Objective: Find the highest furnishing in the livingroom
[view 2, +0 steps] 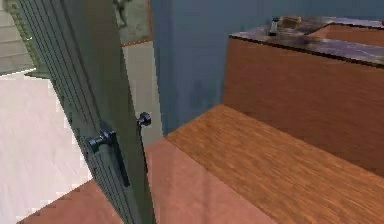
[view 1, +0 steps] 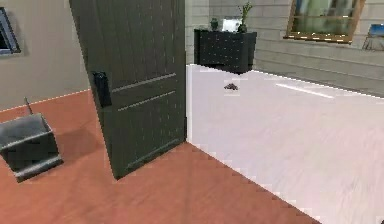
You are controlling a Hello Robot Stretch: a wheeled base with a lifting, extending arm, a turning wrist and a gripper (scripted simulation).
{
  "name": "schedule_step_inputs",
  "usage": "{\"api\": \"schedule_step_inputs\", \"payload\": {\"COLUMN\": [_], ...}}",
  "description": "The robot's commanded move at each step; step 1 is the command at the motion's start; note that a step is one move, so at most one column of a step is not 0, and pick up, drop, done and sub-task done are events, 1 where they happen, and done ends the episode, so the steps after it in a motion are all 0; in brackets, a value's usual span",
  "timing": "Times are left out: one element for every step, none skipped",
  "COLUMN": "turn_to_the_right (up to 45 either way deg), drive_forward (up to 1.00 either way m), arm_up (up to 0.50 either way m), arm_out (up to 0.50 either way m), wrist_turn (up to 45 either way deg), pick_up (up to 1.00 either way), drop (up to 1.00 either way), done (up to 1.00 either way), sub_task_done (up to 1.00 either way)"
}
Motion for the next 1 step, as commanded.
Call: {"api": "schedule_step_inputs", "payload": {"turn_to_the_right": [-42.0], "drive_forward": [0.00], "arm_up": [0.00], "arm_out": [0.00], "wrist_turn": [0.0], "pick_up": [0.00], "drop": [0.00], "done": [0.00], "sub_task_done": [0.00]}}
